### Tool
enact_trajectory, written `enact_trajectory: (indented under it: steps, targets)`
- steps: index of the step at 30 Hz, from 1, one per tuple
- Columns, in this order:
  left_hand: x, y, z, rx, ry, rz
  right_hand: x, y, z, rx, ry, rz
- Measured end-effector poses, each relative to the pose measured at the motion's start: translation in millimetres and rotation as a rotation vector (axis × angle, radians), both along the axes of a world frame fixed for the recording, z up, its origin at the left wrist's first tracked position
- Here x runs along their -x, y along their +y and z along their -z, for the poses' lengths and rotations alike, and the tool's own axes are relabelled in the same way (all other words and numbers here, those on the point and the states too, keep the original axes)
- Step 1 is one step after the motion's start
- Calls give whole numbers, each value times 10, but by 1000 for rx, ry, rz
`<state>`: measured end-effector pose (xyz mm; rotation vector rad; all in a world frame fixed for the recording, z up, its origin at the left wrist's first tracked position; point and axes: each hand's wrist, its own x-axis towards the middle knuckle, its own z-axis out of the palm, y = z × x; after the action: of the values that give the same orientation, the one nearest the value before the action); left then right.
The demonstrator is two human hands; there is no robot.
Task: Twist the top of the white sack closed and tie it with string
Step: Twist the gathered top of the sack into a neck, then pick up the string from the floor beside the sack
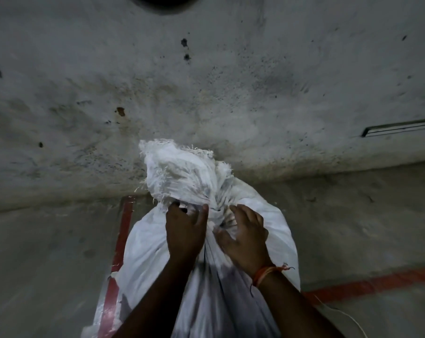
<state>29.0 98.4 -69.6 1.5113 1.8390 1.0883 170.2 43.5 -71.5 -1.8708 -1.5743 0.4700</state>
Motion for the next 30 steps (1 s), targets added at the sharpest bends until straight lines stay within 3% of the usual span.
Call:
enact_trajectory:
  steps: [3, 5, 8, 11, 16, 24, 30]
  targets:
    - [-62, -330, -129, 48, 104, -119, -66, -76, -96, -9, 11, 13]
    - [-142, -549, -210, -78, 111, -81, -169, -132, -161, -31, 66, 19]
    - [-327, -706, -252, -204, 55, 99, -397, -238, -250, -76, 123, 16]
    - [-647, -758, -281, -185, -101, 345, -699, -363, -324, -94, 174, 40]
    - [-1375, -760, -181, -131, -185, 703, -1350, -534, -278, -128, 165, 143]
    - [-2719, -803, 687, 22, -197, 967, -2545, -1074, 576, -35, 196, 362]
    - [-3259, -993, 1695, 333, -76, 1068, -3143, -1533, 1658, 200, 250, 485]
